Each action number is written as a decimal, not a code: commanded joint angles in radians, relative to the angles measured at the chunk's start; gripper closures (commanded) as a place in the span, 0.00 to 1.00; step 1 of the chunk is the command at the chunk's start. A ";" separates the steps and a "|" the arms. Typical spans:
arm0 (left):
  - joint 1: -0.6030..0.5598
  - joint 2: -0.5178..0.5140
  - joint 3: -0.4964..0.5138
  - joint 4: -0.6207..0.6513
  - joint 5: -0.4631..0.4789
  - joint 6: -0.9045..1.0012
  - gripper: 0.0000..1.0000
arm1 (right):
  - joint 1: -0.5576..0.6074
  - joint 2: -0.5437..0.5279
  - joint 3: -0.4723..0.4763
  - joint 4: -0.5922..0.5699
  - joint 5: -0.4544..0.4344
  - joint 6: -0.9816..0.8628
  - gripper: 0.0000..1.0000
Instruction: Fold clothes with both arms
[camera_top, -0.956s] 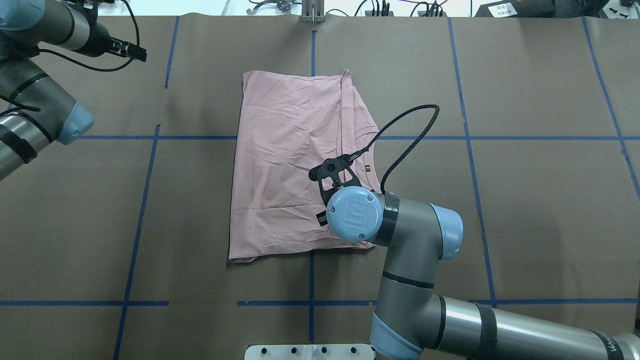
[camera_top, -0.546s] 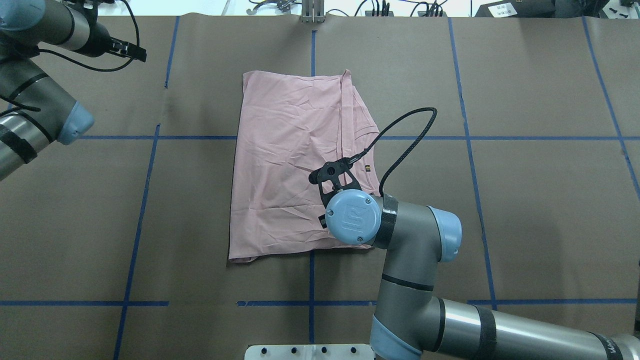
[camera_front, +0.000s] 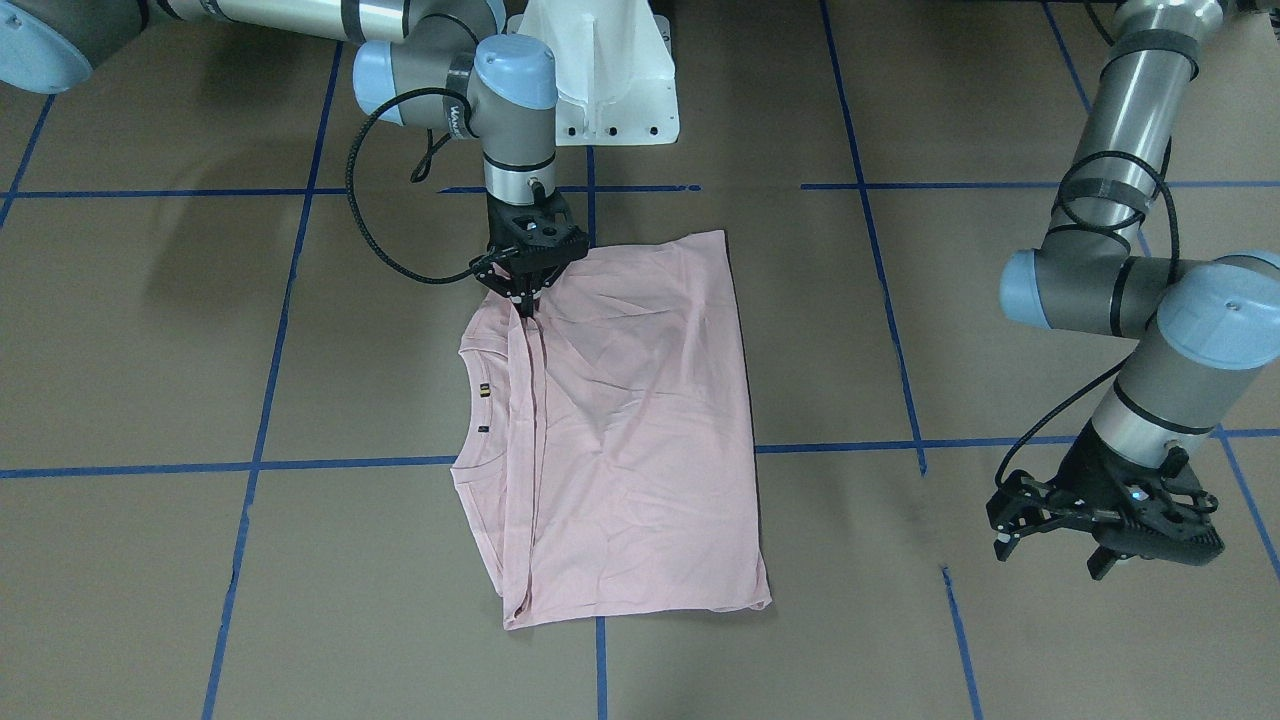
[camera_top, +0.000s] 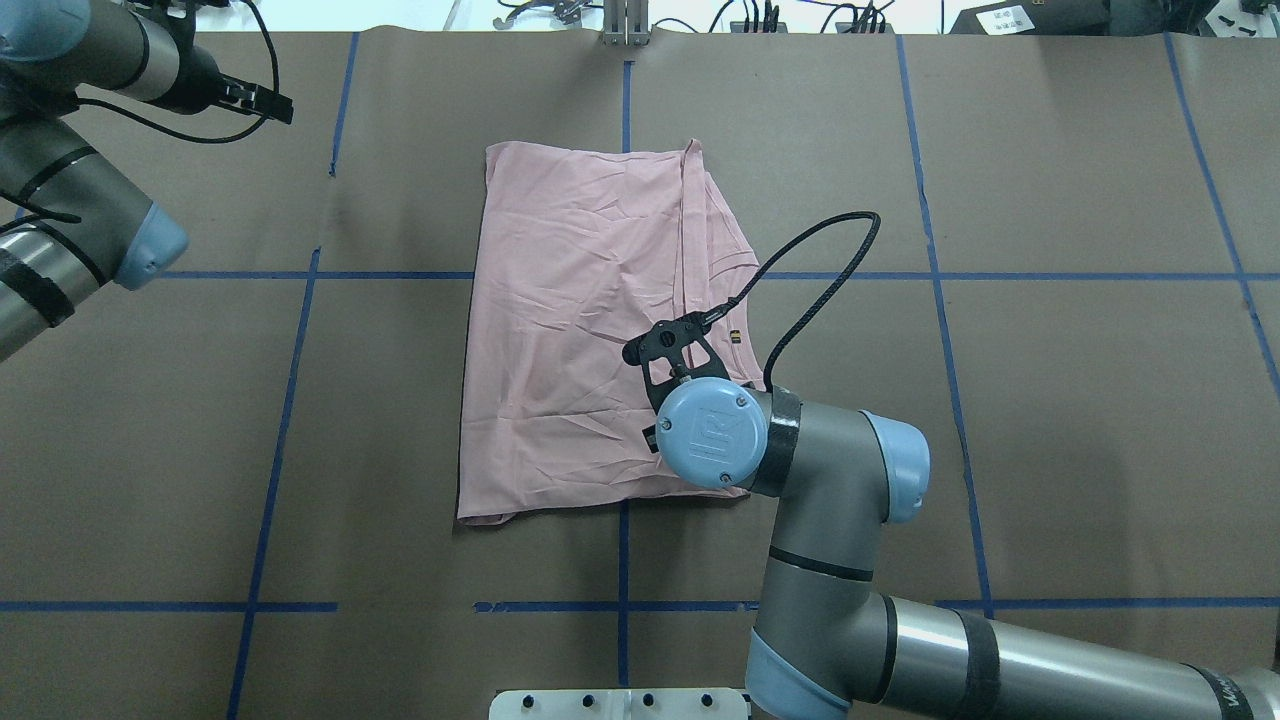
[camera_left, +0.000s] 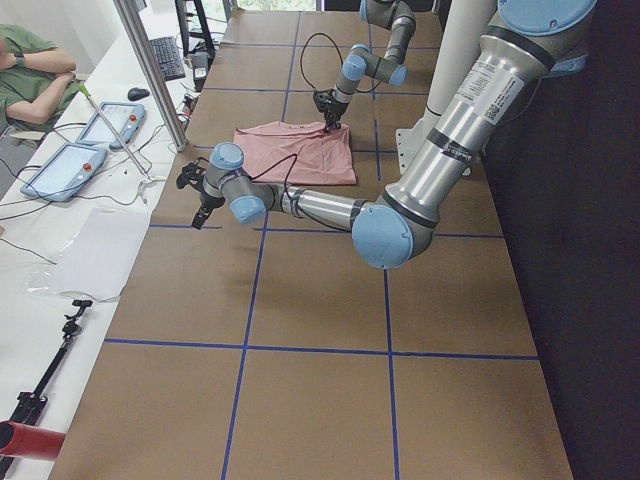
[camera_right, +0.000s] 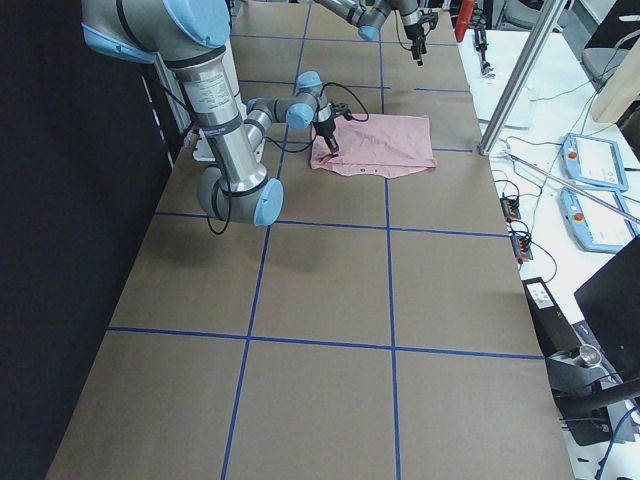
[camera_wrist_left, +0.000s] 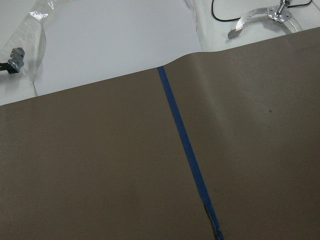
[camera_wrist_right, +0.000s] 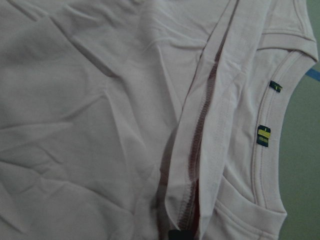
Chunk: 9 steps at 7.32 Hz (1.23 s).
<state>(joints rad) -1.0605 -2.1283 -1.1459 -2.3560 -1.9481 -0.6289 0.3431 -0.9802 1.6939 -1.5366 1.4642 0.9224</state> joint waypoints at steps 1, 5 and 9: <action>0.001 0.001 0.000 -0.002 0.000 -0.002 0.00 | 0.004 -0.102 0.083 0.001 -0.008 0.001 1.00; 0.004 0.001 0.000 -0.002 0.000 -0.002 0.00 | -0.029 -0.115 0.079 0.007 -0.051 0.004 0.00; 0.007 0.016 -0.105 0.007 -0.092 -0.159 0.00 | 0.040 -0.147 0.176 0.154 0.123 0.163 0.00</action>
<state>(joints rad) -1.0546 -2.1230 -1.1974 -2.3514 -1.9948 -0.7036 0.3656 -1.1003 1.8318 -1.4554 1.5040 0.9928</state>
